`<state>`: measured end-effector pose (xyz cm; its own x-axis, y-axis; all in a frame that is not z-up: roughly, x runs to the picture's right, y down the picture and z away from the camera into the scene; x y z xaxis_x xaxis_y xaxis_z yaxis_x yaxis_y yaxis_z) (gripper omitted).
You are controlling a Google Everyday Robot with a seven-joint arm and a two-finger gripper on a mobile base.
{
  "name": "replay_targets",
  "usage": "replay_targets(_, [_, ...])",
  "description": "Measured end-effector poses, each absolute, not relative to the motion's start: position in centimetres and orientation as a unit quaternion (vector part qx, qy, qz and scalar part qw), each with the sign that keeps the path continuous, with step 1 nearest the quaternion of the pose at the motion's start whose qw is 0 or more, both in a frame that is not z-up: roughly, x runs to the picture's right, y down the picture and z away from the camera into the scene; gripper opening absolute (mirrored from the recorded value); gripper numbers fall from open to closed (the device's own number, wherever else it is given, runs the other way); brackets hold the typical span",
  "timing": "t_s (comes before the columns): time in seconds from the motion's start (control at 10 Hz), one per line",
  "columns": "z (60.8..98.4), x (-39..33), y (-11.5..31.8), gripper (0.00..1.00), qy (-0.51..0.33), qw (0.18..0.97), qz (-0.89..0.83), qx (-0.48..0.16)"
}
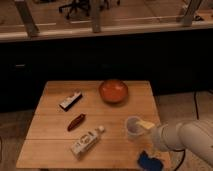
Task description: Place the white sponge in the ceramic cup
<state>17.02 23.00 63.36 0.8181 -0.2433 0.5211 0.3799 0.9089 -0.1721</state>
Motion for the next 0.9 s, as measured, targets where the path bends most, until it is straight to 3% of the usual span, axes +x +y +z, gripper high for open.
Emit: replay_targets(0.9, [63.7,15.4,22.8,0.8,-0.264,0.938,-0.184,-0.13])
